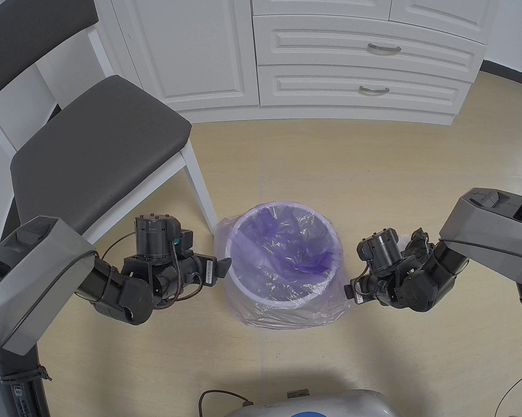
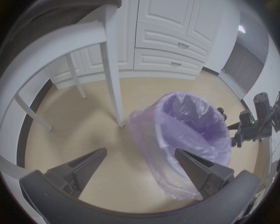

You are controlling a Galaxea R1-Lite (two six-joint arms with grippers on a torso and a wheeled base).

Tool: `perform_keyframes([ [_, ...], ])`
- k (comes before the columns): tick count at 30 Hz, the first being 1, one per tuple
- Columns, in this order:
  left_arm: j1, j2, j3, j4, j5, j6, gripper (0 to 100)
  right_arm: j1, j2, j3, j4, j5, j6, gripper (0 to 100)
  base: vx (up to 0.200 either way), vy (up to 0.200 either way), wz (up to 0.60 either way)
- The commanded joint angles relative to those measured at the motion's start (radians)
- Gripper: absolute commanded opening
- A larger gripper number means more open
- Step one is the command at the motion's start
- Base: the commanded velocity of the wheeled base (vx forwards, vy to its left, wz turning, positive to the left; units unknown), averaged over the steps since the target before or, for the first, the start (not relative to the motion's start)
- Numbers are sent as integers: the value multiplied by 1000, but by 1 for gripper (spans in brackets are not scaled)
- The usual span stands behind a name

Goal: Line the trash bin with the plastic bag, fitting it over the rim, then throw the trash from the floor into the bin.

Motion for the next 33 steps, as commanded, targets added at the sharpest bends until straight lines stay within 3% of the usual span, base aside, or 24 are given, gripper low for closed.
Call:
perform_keyframes([
  [1, -45, -31, -40, 12, 15, -26, 100, 5, -62, 50, 1, -2, -32, 100, 0, 0, 0],
  [8, -95, -17, -229, 217, 138, -22, 100, -14, -146, 86, 1, -2, -72, 100, 0, 0, 0],
  [11, -146, 3, -465, 493, 191, -22, 100, -31, -217, 126, 1, -2, -123, 100, 0, 0, 0],
  [13, -163, 21, -526, 566, 207, -22, 100, -37, -235, 141, 1, -3, -143, 100, 0, 0, 0],
  [15, -209, 86, -700, 730, 288, -21, 100, -72, -283, 182, -2, -3, -221, 100, 0, 0, 0],
  [18, -247, 179, -853, 863, 385, -18, 100, -98, -316, 224, -18, 4, -275, 100, 0, 0, 0],
  [22, -275, 233, -853, 866, 446, 53, 100, -107, -326, 250, -59, 7, -290, 100, 0, 0, 0],
  [26, -307, 273, -853, 834, 506, 51, 100, -129, -333, 267, -97, 9, -330, 100, 0, 0, 0],
  [33, -332, 354, -853, 704, 543, 82, 100, -153, -349, 299, -177, 12, -370, 100, 0, 0, 0],
])
